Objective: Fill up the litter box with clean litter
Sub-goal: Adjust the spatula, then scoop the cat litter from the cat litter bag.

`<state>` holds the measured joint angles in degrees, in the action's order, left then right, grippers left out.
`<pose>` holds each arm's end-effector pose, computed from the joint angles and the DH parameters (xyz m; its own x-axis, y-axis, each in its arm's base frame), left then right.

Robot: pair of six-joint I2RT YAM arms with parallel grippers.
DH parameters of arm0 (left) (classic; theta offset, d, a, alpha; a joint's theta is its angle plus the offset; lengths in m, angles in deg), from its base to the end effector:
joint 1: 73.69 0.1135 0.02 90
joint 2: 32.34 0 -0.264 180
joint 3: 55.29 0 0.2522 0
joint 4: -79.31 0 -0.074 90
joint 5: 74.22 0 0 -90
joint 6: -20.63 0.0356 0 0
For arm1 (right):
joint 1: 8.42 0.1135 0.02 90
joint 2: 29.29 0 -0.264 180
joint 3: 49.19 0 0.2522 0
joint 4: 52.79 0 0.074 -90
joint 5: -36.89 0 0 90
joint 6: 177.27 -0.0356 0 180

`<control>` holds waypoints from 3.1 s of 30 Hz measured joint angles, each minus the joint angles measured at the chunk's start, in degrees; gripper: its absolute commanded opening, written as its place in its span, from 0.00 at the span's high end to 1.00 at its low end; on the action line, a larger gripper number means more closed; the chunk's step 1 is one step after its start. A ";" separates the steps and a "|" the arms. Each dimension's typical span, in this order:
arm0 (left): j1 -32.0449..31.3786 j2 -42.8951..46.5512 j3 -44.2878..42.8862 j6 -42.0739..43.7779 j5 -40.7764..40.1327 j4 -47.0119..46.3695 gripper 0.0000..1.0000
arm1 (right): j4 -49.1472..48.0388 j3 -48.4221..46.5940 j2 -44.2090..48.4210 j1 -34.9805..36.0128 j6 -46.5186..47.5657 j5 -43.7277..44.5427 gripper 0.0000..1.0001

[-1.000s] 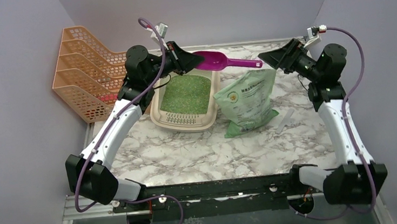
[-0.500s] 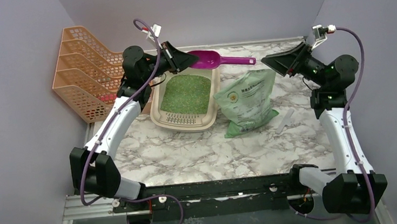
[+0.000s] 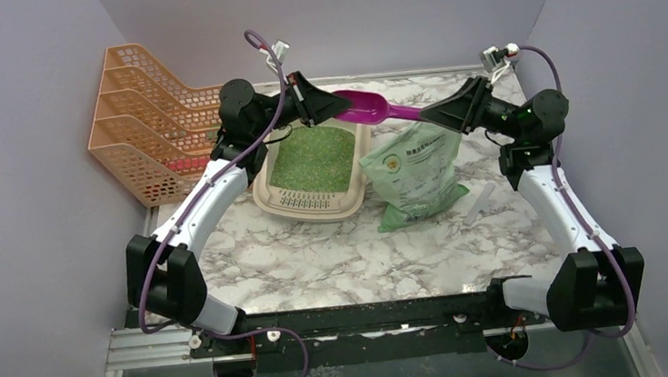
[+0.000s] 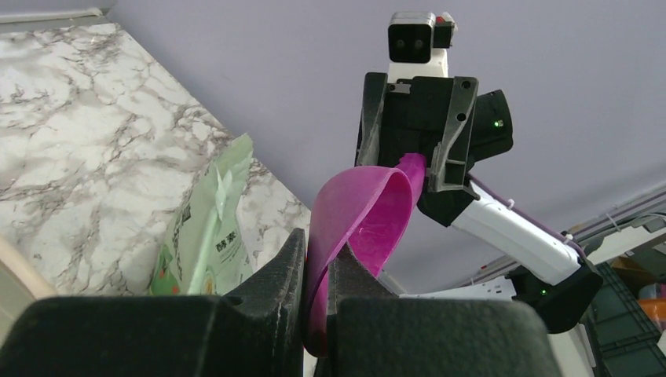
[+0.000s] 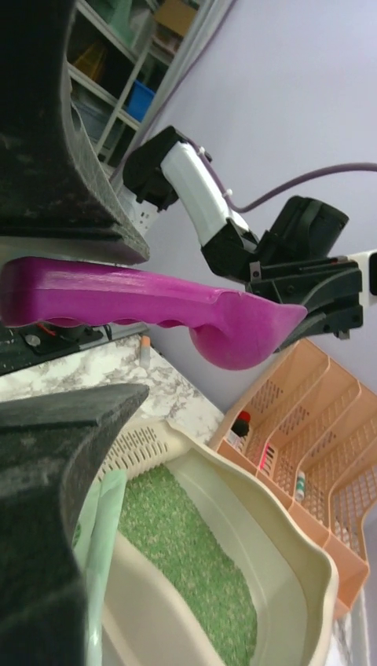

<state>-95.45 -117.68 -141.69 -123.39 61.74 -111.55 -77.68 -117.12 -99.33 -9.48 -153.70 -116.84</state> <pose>0.3131 -0.1525 0.4017 -0.6245 -0.3564 -0.6950 0.6904 0.1642 -0.7045 0.2652 0.0270 0.3871 -0.5954 0.4168 -0.6869 -0.6821 0.1896 0.7062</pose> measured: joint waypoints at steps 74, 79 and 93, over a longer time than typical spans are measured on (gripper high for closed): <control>-9.70 -19.58 -25.55 46.18 -5.55 47.19 0.07 | 85.72 -46.07 -3.13 -3.74 49.96 45.31 0.99; -13.60 -26.62 -33.53 54.21 -6.29 58.12 0.07 | 92.98 -46.21 -1.97 -3.74 53.31 50.95 0.99; -19.80 -38.60 -50.53 68.48 -12.61 77.55 1.00 | 96.74 -46.95 0.22 -3.74 56.00 56.48 0.99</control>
<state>-115.25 -156.28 -192.22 -54.92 49.13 -34.00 19.06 -164.07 -99.11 -13.21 -97.71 -60.36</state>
